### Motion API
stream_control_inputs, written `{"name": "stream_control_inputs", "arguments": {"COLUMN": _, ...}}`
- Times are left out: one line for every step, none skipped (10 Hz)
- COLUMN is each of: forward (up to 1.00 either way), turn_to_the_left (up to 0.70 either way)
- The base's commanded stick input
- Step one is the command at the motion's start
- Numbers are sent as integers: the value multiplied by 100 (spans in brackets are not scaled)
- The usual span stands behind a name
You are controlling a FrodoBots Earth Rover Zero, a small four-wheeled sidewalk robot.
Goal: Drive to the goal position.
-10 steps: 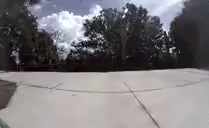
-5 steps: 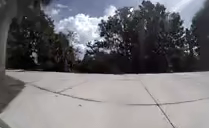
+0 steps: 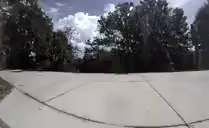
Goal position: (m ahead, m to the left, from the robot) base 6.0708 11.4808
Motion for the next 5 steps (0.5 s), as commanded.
{"name": "stream_control_inputs", "arguments": {"forward": 85, "turn_to_the_left": 0}}
{"name": "stream_control_inputs", "arguments": {"forward": 85, "turn_to_the_left": 0}}
{"name": "stream_control_inputs", "arguments": {"forward": 85, "turn_to_the_left": 0}}
{"name": "stream_control_inputs", "arguments": {"forward": 85, "turn_to_the_left": 15}}
{"name": "stream_control_inputs", "arguments": {"forward": 85, "turn_to_the_left": 34}}
